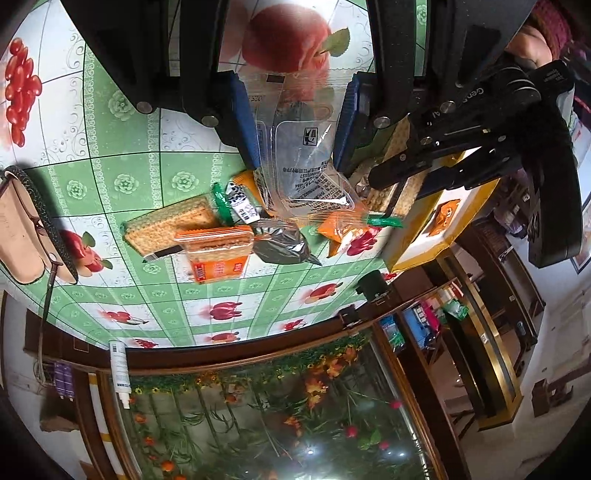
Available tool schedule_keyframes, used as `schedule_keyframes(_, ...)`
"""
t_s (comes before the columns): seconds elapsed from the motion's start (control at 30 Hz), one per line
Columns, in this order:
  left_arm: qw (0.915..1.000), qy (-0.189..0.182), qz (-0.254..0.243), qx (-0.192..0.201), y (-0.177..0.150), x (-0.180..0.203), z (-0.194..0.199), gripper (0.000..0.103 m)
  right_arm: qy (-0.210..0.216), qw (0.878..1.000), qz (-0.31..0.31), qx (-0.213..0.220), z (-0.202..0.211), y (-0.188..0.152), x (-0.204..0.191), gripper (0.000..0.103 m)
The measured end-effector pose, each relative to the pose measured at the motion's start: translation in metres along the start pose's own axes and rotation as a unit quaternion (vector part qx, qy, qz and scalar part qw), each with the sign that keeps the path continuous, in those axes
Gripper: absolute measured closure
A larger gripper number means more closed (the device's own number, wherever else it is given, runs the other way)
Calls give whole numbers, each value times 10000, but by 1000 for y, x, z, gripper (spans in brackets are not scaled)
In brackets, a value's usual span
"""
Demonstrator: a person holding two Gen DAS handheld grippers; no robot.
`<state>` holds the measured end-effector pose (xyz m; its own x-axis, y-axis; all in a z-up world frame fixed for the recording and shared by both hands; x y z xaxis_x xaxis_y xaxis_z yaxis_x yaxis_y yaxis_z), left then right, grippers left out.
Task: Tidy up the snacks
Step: 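Carry the cracker pack and clear bag over the white tray with both grippers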
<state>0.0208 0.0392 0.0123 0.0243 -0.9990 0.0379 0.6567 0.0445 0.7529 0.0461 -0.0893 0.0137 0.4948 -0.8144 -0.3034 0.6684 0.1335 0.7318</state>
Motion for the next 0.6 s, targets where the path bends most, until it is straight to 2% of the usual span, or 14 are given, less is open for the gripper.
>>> schedule_keyframes(0.27,10000,-18,88,11,1,-2,2,57,-16,10000,16,-23,0,-1,-1,59)
schedule_keyframes(0.6,9989,44,363,292,10,-29,38,57,121,9999,-47,-57,0,1,-21,59)
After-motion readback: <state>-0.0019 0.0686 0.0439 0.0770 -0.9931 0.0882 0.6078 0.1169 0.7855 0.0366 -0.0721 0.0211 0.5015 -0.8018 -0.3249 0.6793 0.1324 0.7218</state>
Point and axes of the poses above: each gripper's, at about its wrist camera, not at the fingertips, and z roughly against the way its jaws point, x to its right, y to its top, the point moved 4 cm from there along -z, roughly the way its jaws point, and after that the axes turned 3 degrees about -y, right-handed, at the moved point
